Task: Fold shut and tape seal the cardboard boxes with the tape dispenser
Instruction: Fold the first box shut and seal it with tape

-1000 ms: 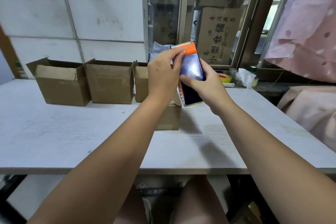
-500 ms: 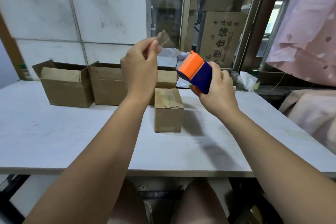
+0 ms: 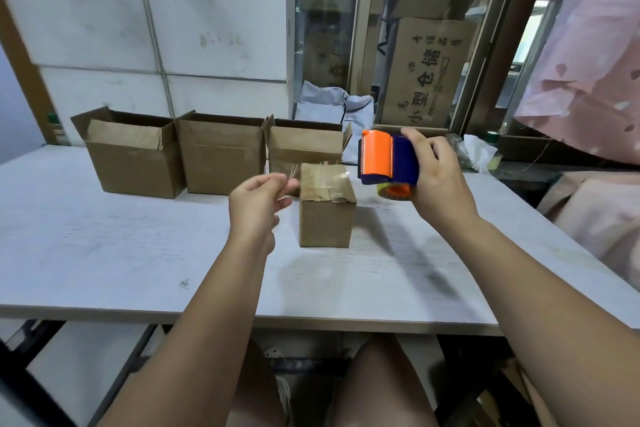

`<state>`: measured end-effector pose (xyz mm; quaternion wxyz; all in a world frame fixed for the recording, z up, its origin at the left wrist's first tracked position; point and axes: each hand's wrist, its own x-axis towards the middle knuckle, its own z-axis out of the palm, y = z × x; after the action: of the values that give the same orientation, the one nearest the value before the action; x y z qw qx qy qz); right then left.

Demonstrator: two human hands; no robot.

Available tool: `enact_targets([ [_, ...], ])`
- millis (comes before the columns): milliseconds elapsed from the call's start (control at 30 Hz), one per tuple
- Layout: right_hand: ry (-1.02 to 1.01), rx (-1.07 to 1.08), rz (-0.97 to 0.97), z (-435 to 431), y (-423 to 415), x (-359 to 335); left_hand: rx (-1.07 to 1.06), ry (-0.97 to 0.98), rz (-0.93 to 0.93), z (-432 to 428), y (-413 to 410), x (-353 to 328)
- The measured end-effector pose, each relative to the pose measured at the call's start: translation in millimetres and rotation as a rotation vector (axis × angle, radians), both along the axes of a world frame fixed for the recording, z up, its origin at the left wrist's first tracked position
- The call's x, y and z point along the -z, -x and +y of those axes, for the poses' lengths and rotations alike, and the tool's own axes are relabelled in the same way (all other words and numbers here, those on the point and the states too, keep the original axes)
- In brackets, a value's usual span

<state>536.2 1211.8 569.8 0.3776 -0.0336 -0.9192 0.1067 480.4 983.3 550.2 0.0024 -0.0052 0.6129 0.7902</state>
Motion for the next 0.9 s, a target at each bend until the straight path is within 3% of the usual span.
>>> enact_targets([
  [133,0.015,-0.055,0.003,7.3,3.0,7.5,-0.062,0.05,0.03,0.1,-4.4,13.9],
  [367,0.022,-0.05,0.049,13.6,5.1,19.9,-0.154,0.413,0.139,0.3,-2.0,22.9],
  [633,0.081,-0.03,0.07,19.0,-1.6,21.4,0.003,0.154,-0.014,1.6,-2.7,14.6],
  [900,0.104,0.0,0.026,23.2,-5.2,28.6,-0.057,0.288,0.05,13.1,8.0,17.7],
])
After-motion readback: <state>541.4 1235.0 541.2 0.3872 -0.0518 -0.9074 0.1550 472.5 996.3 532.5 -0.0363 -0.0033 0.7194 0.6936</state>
